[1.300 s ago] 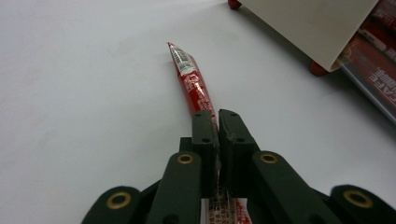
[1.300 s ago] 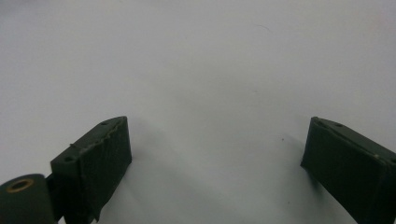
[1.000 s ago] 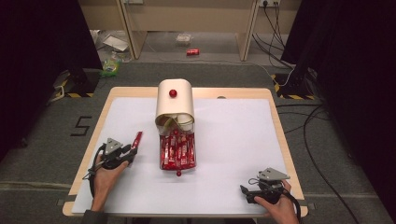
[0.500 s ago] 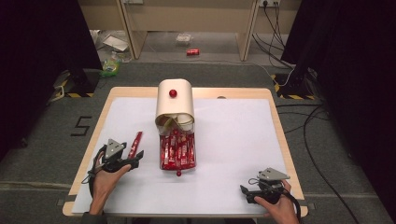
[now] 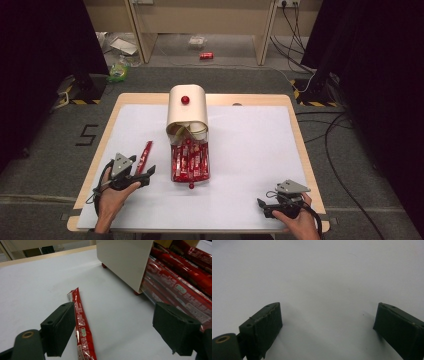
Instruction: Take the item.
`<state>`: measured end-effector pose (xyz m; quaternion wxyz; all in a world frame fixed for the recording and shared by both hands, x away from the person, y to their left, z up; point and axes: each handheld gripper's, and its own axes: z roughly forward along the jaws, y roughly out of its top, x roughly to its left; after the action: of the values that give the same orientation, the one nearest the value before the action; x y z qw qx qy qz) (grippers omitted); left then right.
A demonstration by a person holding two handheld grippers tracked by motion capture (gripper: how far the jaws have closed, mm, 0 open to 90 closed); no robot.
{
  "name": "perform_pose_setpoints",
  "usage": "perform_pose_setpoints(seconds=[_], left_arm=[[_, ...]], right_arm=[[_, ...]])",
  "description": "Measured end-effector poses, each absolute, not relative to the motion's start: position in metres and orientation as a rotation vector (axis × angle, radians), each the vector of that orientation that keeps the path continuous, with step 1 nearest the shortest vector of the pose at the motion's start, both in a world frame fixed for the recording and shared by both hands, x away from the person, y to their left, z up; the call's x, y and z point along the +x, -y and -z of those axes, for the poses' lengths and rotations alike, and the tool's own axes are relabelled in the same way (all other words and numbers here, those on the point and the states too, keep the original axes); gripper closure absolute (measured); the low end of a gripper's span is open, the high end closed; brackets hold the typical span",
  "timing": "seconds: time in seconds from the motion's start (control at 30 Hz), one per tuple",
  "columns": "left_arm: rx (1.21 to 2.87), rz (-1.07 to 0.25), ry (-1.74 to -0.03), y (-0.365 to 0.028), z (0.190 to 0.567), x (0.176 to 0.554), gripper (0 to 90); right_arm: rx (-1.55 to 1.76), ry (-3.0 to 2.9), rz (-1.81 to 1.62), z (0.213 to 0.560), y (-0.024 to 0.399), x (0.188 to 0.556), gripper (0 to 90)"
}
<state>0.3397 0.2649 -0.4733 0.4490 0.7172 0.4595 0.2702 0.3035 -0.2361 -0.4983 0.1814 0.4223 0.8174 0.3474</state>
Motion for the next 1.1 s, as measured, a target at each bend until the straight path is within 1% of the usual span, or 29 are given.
perform_pose_setpoints(seconds=[0.63, 1.1], left_arm=[[1.802, -0.648, -1.064, -0.243, 0.474, 0.322, 17.9], [1.810, -0.648, -1.034, -0.238, 0.475, 0.310, 17.9]], right_arm=[[1.190, -2.309, -0.980, 0.498, 0.236, 0.304, 8.0], [1.194, -2.309, -0.980, 0.498, 0.236, 0.304, 8.0]])
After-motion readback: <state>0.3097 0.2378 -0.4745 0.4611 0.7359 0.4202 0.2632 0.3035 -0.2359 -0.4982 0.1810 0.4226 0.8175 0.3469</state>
